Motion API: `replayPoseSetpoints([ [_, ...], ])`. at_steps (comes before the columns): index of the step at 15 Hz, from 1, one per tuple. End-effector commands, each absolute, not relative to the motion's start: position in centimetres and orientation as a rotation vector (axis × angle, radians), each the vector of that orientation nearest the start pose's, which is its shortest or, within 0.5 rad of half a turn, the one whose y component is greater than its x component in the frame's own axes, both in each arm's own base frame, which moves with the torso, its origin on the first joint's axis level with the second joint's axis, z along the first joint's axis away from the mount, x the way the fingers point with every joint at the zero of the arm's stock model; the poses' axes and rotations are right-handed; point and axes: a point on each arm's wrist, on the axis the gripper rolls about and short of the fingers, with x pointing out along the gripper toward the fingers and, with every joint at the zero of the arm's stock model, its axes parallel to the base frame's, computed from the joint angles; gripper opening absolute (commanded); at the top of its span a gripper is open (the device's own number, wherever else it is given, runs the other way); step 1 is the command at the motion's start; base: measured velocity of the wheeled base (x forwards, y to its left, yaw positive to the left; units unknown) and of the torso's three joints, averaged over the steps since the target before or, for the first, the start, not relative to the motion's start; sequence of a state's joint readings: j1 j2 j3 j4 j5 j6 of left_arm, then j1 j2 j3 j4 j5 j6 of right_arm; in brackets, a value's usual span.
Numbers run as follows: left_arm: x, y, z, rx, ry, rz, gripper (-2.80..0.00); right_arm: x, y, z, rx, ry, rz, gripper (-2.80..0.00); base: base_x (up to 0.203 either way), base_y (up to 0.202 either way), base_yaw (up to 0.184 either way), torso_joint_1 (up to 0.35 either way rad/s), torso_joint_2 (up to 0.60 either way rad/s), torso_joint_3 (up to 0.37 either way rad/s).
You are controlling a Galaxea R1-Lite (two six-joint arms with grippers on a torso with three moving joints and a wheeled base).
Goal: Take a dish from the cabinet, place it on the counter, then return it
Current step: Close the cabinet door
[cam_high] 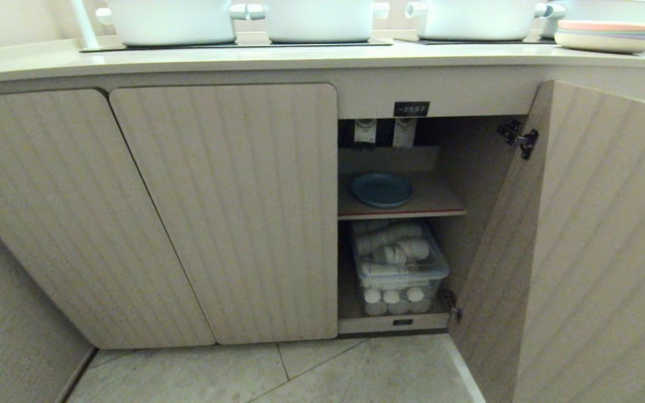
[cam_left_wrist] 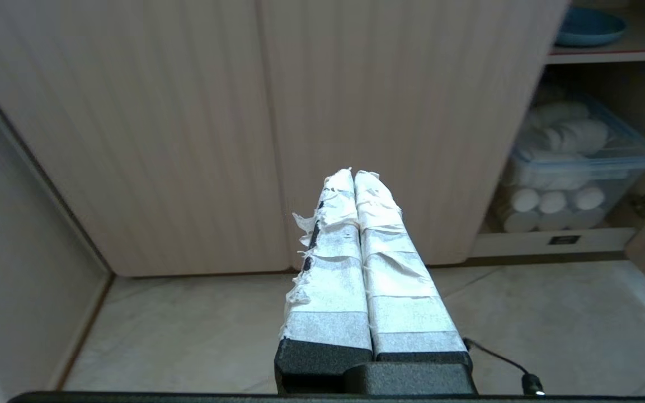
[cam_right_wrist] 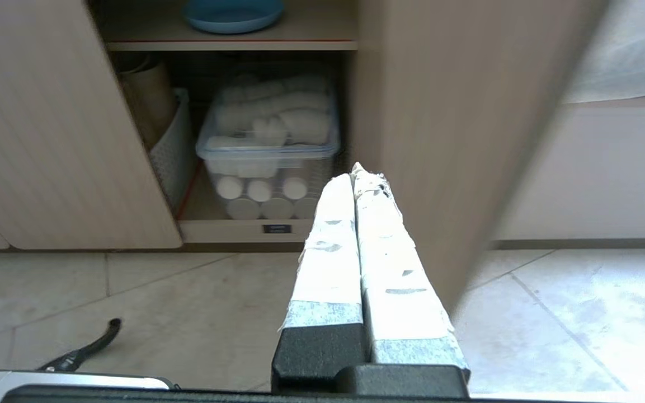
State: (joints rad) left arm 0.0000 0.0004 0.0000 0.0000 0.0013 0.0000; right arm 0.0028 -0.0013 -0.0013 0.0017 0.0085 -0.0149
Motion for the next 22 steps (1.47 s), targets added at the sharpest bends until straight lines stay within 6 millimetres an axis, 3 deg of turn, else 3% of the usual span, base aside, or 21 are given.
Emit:
replayPoseSetpoints([
  [1,-2.28,0.00,7.55,0.000,0.000,0.002,-2.80,-2.29,0.01,7.57,-0.018,0.000,0.011,-2.80,0.000,-0.196,0.005,-0.002,0.01,0.002],
  [4,-2.28,0.00,7.55,0.000,0.000,0.002,-2.80,-2.29,0.01,7.57,-0.020,0.000,0.012,-2.80,0.000,-0.155,0.001,0.004,0.00,0.000],
  [22,-2.28,0.00,7.55,0.000,0.000,0.000,-2.80,-2.29,0.01,7.58,-0.032,-0.001,0.011,-2.80,0.000,0.000,0.000,0.000,0.00,0.000],
])
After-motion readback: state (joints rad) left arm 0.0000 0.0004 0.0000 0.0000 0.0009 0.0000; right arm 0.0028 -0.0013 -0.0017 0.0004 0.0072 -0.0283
